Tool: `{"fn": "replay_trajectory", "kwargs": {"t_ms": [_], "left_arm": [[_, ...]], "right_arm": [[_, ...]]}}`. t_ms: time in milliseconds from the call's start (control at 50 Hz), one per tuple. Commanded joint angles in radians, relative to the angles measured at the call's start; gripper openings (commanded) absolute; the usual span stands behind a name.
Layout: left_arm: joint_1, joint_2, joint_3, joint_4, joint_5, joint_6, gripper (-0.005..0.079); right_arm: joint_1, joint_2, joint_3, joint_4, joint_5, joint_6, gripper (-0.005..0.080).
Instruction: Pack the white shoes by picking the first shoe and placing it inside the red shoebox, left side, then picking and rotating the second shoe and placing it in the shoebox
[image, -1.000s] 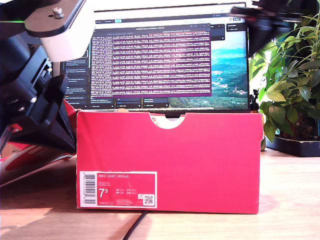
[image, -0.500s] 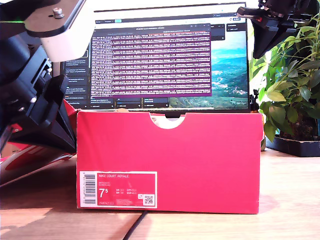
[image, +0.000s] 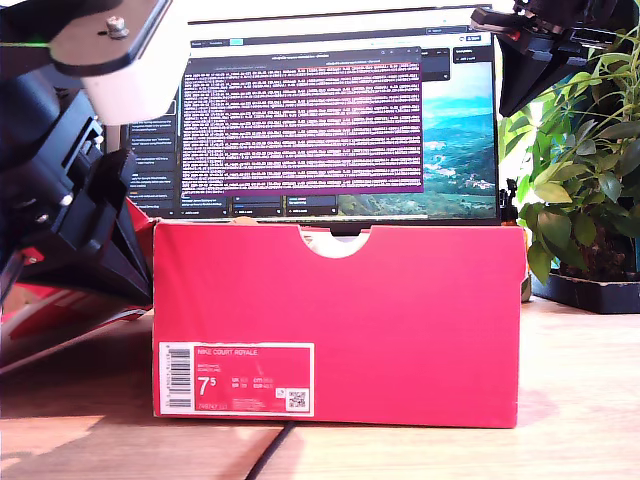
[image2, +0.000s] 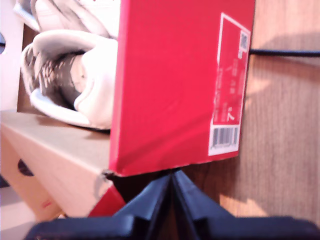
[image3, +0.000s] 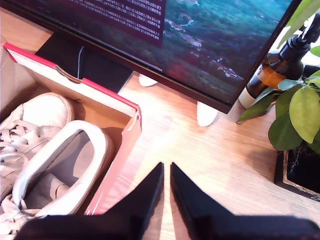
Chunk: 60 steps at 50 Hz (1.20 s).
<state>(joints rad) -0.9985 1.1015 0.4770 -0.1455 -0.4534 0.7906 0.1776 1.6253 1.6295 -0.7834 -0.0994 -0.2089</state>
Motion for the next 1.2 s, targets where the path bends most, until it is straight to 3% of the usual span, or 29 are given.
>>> {"fn": "replay_trajectory", "kwargs": {"t_ms": [0, 300, 560, 740, 820, 960, 1180], "left_arm": [[-0.012, -0.022, 0.021, 0.011, -0.023, -0.005, -0.0016], [-0.056, -0.175, 0.023, -0.008, -0.023, -0.006, -0.002], [-0.065, -0.34, 0.023, -0.166, 0.049, -0.009, -0.002], [-0.044, -0.426, 0.023, -0.246, 0.022, -0.108, -0.002], [-0.009, -0.453, 0.023, -0.241, -0.014, -0.186, -0.002], [0.102, -0.475, 0.023, -0.23, 0.008, -0.305, -0.002], [0.346, -0.473, 0.023, -0.191, 0.26, -0.352, -0.002]], "right_arm": [[-0.004, -0.002, -0.004, 0.0, -0.006, -0.003, -0.0011], [-0.036, -0.002, -0.004, -0.031, -0.007, -0.027, -0.0011], [-0.072, -0.002, -0.004, -0.045, -0.008, -0.027, -0.0011], [-0.076, -0.002, -0.004, -0.069, -0.031, -0.027, -0.0011], [-0.076, -0.002, -0.007, -0.075, -0.034, -0.029, -0.0011], [-0.089, -0.002, -0.021, -0.077, -0.053, -0.035, -0.0011], [-0.121, -0.015, -0.134, -0.041, -0.082, -0.054, -0.0011]]}}
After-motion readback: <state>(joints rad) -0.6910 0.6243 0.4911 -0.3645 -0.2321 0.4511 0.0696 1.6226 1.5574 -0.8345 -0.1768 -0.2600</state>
